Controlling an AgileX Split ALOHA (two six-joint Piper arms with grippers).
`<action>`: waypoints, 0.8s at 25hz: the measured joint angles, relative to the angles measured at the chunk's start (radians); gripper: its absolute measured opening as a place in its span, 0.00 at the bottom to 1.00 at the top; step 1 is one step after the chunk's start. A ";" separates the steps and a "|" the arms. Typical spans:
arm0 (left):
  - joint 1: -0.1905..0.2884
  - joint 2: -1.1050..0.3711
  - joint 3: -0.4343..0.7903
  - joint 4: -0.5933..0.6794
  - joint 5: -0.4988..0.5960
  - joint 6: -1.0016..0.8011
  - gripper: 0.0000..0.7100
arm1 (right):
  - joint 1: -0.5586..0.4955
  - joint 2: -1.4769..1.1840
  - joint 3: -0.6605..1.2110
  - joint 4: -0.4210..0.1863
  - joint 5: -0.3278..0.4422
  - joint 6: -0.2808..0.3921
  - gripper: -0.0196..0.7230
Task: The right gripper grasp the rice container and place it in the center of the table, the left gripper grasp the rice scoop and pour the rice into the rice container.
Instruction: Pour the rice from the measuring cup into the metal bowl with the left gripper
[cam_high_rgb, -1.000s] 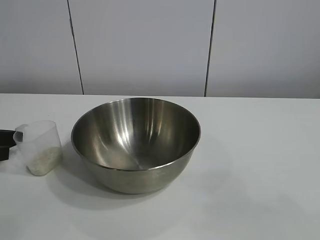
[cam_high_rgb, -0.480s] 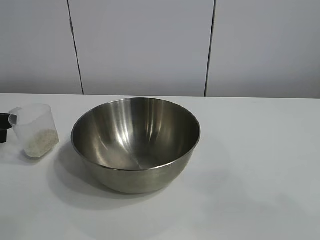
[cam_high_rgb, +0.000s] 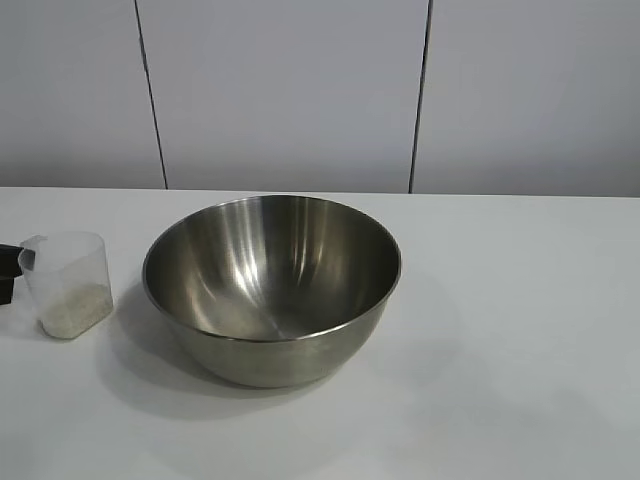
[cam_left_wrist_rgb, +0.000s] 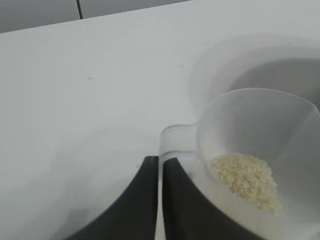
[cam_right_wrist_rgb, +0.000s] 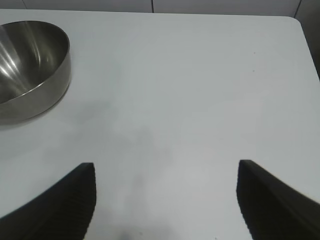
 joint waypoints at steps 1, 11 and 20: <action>0.000 -0.023 -0.003 0.001 0.003 0.000 0.01 | 0.000 0.000 0.000 0.000 0.000 0.000 0.75; -0.068 -0.348 -0.087 0.159 0.184 -0.183 0.01 | 0.000 0.000 0.000 0.000 0.000 0.000 0.75; -0.543 -0.496 -0.231 0.155 0.699 -0.133 0.01 | 0.000 0.000 0.000 0.000 0.001 0.000 0.75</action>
